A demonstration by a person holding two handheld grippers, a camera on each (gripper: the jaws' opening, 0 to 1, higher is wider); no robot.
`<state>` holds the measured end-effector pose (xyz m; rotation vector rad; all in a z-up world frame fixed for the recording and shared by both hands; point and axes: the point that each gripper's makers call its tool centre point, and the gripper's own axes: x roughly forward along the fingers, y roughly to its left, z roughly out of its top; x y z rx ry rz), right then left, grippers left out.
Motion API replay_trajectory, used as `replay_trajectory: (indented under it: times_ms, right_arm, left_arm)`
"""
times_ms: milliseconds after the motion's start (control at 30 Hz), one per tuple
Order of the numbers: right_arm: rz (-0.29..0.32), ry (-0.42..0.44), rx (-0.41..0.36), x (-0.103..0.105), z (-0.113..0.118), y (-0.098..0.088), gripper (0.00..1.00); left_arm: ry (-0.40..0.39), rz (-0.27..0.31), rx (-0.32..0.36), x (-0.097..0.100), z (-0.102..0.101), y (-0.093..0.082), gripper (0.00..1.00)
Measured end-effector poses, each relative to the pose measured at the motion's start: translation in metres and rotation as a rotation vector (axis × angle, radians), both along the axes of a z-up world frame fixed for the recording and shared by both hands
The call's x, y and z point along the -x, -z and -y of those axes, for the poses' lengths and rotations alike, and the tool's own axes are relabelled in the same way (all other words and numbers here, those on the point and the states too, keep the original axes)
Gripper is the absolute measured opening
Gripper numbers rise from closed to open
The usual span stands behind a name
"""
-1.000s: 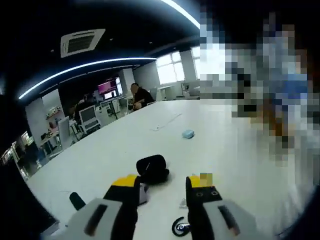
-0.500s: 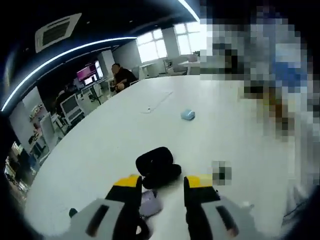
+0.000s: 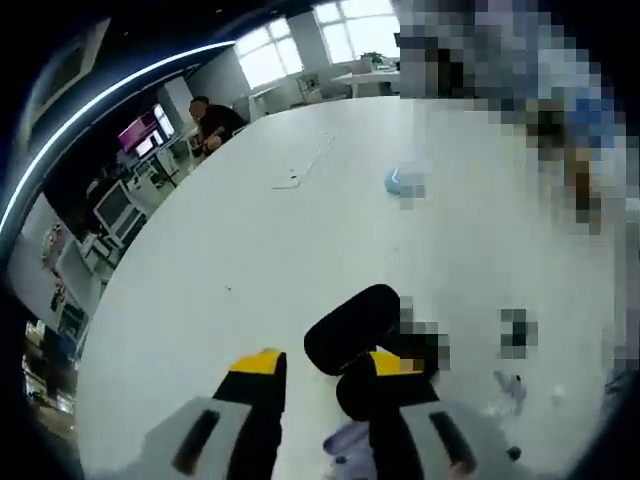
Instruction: Pick up the earbuds from the table and place the earbuds into the earbud case
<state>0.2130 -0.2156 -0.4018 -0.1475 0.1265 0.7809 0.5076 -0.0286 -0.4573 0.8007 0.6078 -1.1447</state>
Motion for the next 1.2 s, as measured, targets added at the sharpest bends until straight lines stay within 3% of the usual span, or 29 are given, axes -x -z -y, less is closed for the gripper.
replay_trajectory:
  times_ms: [133, 200, 300, 367, 433, 533, 667, 733, 833, 967, 1100, 1200]
  right_arm:
    - [0.005, 0.003, 0.005, -0.001, 0.002, 0.000, 0.43]
    - [0.003, 0.006, 0.004, -0.003, 0.004, 0.001, 0.43]
    - [-0.003, 0.004, -0.002, -0.002, 0.005, 0.003, 0.43]
    - [-0.004, 0.005, 0.001, -0.002, 0.007, 0.004, 0.42]
    - [-0.003, 0.007, 0.000, -0.002, 0.008, 0.004, 0.42]
    - [-0.004, 0.006, -0.003, -0.002, 0.009, 0.004, 0.42]
    - [0.001, 0.015, -0.010, -0.004, 0.012, 0.002, 0.42]
    - [0.001, 0.018, -0.013, -0.005, 0.013, 0.002, 0.42]
    - [0.001, 0.016, -0.013, -0.005, 0.013, 0.003, 0.42]
    - [-0.006, 0.013, -0.010, -0.006, 0.011, 0.005, 0.42]
    - [-0.014, 0.009, -0.002, -0.007, 0.010, 0.009, 0.42]
    - [-0.019, 0.009, -0.001, -0.009, 0.009, 0.011, 0.42]
  left_arm:
    - [0.047, -0.007, 0.009, -0.006, 0.014, 0.004, 0.31]
    - [0.056, -0.068, 0.053, -0.006, 0.023, 0.007, 0.28]
    - [0.051, -0.096, -0.016, -0.011, 0.016, 0.025, 0.27]
    - [0.011, -0.126, -0.009, -0.016, 0.010, 0.029, 0.25]
    - [-0.019, -0.161, 0.074, -0.017, 0.012, 0.028, 0.21]
    - [-0.029, -0.182, 0.097, -0.019, 0.008, 0.034, 0.15]
    - [-0.042, -0.268, 0.182, -0.014, 0.013, 0.035, 0.07]
    - [-0.051, -0.280, 0.249, -0.018, 0.017, 0.028, 0.05]
    - [-0.057, -0.291, 0.253, -0.020, 0.015, 0.027, 0.05]
    - [-0.070, -0.319, 0.267, -0.011, 0.014, 0.022, 0.04]
    - [-0.136, -0.384, 0.268, 0.003, 0.011, 0.019, 0.04]
    - [-0.171, -0.409, 0.234, 0.016, 0.004, 0.025, 0.03]
